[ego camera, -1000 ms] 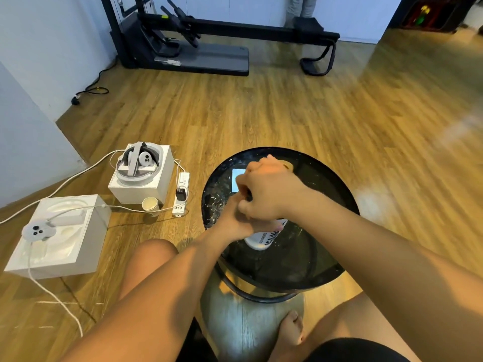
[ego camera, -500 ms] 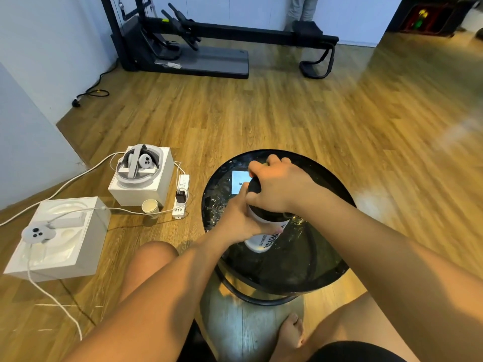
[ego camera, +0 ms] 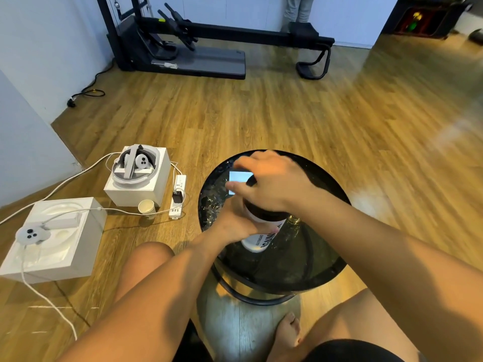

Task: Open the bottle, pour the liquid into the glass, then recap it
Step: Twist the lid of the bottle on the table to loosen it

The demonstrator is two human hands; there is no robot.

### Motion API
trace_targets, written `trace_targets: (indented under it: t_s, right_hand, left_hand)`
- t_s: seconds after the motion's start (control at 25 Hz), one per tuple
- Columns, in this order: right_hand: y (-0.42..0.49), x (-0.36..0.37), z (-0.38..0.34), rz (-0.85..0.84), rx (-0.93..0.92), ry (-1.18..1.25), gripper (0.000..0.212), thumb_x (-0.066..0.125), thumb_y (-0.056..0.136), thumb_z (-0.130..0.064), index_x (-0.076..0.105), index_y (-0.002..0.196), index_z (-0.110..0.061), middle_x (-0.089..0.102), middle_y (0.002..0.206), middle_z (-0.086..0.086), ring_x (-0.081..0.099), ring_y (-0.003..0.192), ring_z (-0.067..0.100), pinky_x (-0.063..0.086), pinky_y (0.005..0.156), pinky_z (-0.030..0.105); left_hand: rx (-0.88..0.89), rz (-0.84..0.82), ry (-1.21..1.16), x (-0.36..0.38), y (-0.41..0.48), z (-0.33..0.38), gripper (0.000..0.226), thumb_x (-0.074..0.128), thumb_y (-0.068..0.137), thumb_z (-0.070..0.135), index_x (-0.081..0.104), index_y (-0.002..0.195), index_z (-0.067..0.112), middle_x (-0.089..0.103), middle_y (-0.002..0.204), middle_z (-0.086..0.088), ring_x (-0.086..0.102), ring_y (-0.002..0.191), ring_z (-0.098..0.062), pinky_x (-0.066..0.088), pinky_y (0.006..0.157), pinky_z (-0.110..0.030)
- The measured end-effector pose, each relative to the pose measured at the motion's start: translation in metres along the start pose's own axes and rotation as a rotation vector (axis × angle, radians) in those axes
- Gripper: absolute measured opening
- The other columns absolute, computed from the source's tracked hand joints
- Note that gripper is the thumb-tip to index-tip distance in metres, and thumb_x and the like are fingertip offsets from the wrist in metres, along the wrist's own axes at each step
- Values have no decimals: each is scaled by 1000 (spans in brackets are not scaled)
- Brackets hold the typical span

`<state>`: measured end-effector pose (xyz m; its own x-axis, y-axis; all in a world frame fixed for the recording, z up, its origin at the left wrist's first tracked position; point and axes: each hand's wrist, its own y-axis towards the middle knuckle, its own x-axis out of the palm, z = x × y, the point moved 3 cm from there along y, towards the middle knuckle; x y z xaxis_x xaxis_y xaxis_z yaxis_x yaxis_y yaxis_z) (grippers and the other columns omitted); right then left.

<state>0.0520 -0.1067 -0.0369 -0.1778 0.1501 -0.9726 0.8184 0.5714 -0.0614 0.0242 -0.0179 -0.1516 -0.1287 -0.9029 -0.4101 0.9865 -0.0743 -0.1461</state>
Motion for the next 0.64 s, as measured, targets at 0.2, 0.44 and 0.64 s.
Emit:
trace_targets:
  t_s: [0.2,0.44,0.64]
  right_hand:
    - [4,5,5,-181,188,-196,48,42,94,-53,54,132,-25,56,131,11,45,125,34,39,98,45]
    - [-11,11,-22,18,-163,282,19,59,80,-26,69,95,-20,64,78,-6,59,87,18,51,85,30]
    - [2,-1,8,73,176,-81,48,45,97,-53,57,134,-25,58,134,6,48,127,28,42,101,44]
  left_hand:
    - [-46,11,7,-1,3,-5,92,97,44,43,53,122,23,68,105,13,65,100,-4,53,80,-23]
    - [-201,-79,-1,-2,-2,-30,78,76,83,2,35,149,6,52,132,-4,53,120,-19,35,66,-1]
    - [-22,-1,8,0,3,-1,84,98,52,35,53,122,26,62,100,21,62,95,-2,45,69,-9]
